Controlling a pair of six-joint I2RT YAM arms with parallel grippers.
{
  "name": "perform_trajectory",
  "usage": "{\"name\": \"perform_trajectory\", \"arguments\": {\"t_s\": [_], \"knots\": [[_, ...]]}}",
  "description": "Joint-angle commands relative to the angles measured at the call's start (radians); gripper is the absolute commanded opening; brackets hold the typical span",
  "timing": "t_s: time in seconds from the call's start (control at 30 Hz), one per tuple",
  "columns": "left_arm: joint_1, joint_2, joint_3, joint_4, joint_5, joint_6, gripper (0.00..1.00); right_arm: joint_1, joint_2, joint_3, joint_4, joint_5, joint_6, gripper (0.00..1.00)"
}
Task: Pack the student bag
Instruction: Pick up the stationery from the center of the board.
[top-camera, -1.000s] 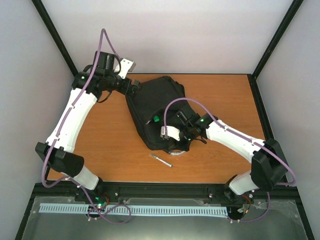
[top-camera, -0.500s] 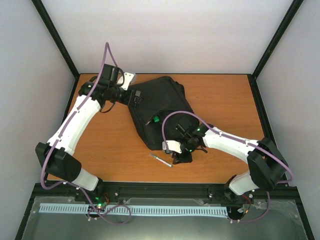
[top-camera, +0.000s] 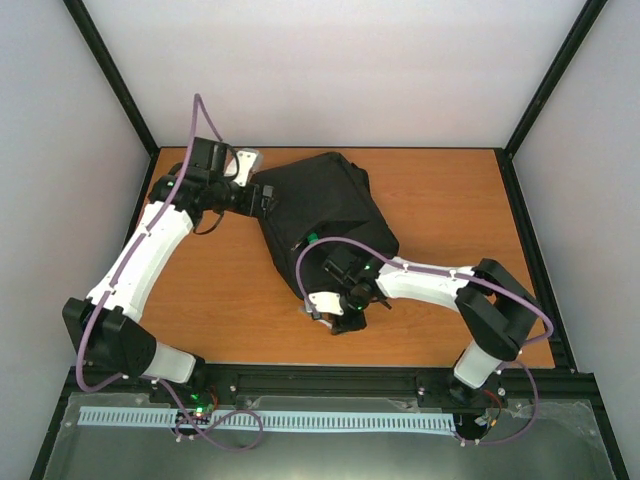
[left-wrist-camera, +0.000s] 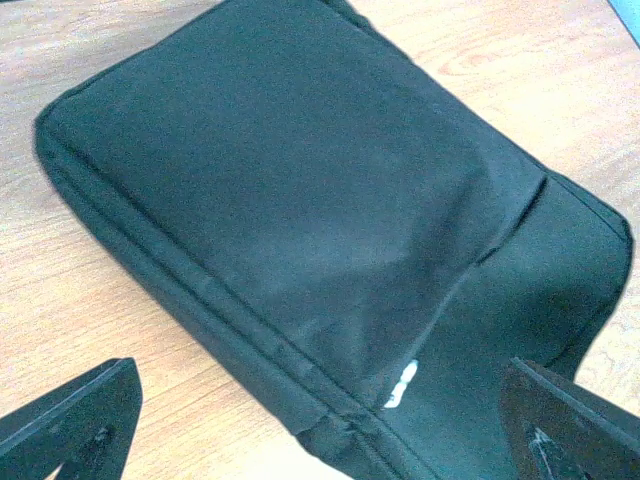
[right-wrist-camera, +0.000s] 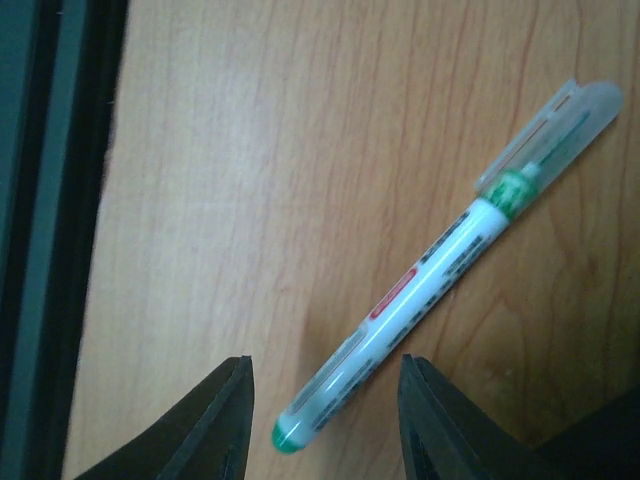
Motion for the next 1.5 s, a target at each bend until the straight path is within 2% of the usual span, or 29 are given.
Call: {"name": "perform_trajectory", "arguments": {"t_s": [0.0,0.47,0.53,0.67,0.87,1.0,1.13,1.27,1.47], "knots": [[0.045,-0.037,-0.016,0.022,0.009,-0.056,1.00,0.041,0.037,0.039,0.072,0.085,0.023,0.42],[0.048,-0.053,-0.058,0.036,0.020,-0.046,1.00,0.062,0.078,0.044,0.087,0.220,0.009,0.39],[0.048,-0.052,-0.056,0.036,0.031,-0.041,1.00,0.061,0.064,0.037,0.086,0.251,-0.001,0.36],[0.048,-0.043,-0.054,0.038,0.040,-0.037,1.00,0.047,0.035,-0.001,0.070,0.266,-0.018,0.24],[0.048,-0.030,-0.052,0.039,0.037,-0.034,1.00,0.044,0.001,-0.039,0.059,0.267,-0.024,0.16],[0.048,-0.025,-0.058,0.040,0.030,-0.031,1.00,0.037,-0.006,-0.047,0.060,0.281,-0.033,0.15],[0.048,-0.020,-0.058,0.046,0.037,-0.032,1.00,0.034,-0.014,-0.057,0.064,0.283,-0.025,0.22],[0.048,-0.011,-0.050,0.047,0.037,-0.027,1.00,0.033,-0.012,-0.058,0.068,0.286,-0.018,0.18],[0.048,-0.003,-0.051,0.048,0.037,-0.027,1.00,0.034,-0.003,-0.061,0.093,0.344,-0.022,0.20]]}}
